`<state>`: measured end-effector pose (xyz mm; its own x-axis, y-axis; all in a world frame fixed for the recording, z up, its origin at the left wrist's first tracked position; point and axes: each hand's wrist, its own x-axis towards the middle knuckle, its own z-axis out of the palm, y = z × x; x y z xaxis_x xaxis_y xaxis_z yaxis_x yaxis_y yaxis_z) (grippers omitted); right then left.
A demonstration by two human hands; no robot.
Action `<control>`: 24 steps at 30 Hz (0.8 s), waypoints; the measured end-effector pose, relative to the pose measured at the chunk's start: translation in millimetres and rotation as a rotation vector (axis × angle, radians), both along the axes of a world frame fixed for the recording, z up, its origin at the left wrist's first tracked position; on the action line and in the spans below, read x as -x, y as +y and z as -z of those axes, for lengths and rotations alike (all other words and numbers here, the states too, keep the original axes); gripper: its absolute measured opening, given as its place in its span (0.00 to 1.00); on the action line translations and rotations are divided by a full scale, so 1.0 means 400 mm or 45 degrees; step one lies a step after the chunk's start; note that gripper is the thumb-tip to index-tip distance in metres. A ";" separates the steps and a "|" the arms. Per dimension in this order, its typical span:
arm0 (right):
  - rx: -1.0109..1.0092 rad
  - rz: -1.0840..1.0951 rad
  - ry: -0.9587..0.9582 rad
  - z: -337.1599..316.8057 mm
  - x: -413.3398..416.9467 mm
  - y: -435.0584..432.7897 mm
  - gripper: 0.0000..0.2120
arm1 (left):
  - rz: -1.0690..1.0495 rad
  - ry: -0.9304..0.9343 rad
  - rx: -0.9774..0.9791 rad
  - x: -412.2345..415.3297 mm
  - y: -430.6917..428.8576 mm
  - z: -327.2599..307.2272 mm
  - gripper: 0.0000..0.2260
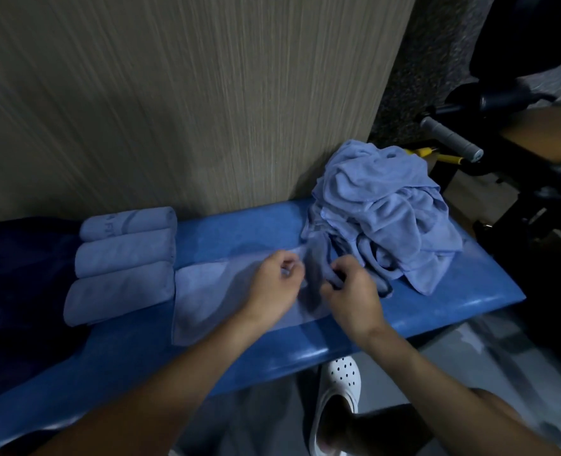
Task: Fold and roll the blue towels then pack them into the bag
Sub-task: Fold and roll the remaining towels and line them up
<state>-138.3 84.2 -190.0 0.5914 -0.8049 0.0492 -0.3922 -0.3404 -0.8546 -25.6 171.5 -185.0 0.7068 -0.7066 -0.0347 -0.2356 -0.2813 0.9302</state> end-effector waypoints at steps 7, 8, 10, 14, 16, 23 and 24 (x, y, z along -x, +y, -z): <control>0.032 -0.493 -0.233 -0.008 -0.005 0.084 0.24 | -0.215 0.634 -0.098 -0.045 -0.024 -0.046 0.04; -0.031 -0.482 -0.270 -0.007 -0.007 0.092 0.24 | -0.257 0.554 -0.139 -0.055 -0.012 -0.030 0.03; -0.077 -0.330 -0.339 -0.004 -0.008 0.095 0.20 | -0.312 0.434 -0.197 -0.069 0.015 -0.005 0.03; -0.035 -0.162 -0.049 0.031 -0.012 0.061 0.17 | -0.319 0.210 -0.215 -0.088 0.044 0.025 0.03; 0.095 -0.213 0.142 0.054 -0.014 0.056 0.19 | -0.286 -0.028 -0.284 -0.083 0.050 0.026 0.09; 0.246 -0.325 0.375 0.063 -0.033 0.087 0.29 | 0.035 -0.894 -0.534 -0.045 0.112 0.058 0.25; 0.245 -0.317 0.356 0.059 -0.035 0.089 0.28 | 0.017 -0.886 -0.555 -0.049 0.116 0.067 0.23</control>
<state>-124.1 119.8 -213.4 0.7787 -0.6274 -0.0049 -0.4853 -0.5973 -0.6385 -5.9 218.1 -211.6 0.6593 -0.7397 0.1348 -0.7243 -0.5768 0.3777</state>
